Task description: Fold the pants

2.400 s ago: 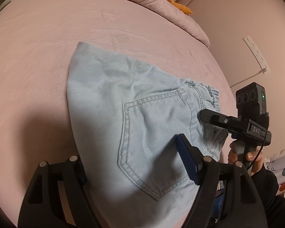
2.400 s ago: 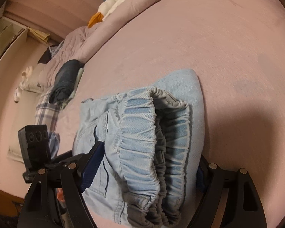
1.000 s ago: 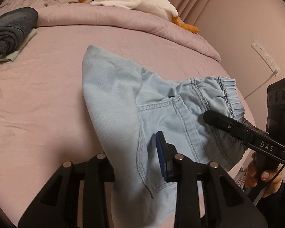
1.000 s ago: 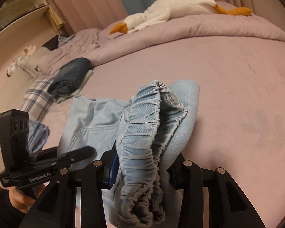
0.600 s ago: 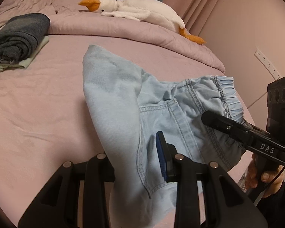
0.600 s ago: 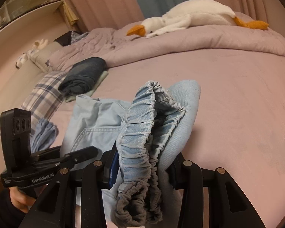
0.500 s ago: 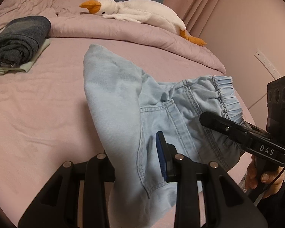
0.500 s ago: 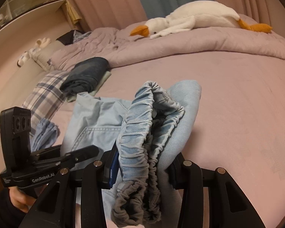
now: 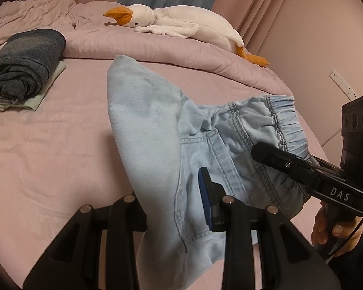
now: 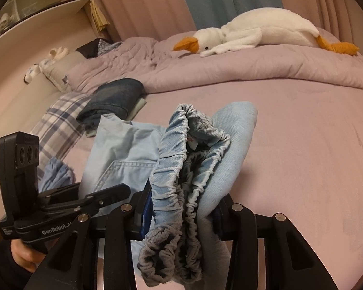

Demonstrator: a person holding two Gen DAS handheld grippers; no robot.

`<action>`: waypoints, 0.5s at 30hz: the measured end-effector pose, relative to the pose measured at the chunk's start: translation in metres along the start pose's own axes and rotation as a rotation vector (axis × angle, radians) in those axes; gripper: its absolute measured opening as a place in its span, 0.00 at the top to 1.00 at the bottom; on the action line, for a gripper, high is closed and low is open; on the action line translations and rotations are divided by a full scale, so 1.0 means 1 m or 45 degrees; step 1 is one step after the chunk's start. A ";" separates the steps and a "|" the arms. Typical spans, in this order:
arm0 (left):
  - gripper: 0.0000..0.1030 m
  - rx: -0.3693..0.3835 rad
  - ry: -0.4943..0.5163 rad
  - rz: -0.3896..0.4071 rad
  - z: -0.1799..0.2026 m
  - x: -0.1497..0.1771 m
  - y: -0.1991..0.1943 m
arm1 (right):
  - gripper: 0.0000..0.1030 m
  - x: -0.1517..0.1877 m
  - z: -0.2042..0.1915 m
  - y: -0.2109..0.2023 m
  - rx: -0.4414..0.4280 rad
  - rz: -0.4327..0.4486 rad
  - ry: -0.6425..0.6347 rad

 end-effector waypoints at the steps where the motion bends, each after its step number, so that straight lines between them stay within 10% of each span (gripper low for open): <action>1: 0.70 -0.003 0.002 0.002 -0.001 -0.003 0.002 | 0.59 -0.002 0.001 0.002 0.000 0.001 0.004; 15: 0.70 -0.025 0.020 -0.034 -0.009 -0.027 0.048 | 0.59 -0.022 0.019 0.028 0.019 -0.014 0.007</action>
Point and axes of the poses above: each gripper's, at about its wrist camera, not at the fingertips, and y roughly the way its jaws point, z to its right, x to its underside, the point moved 5 cm from there along y, roughly the way its jaws point, and after that the axes turned 15 degrees about -x, right-handed, at the moved point
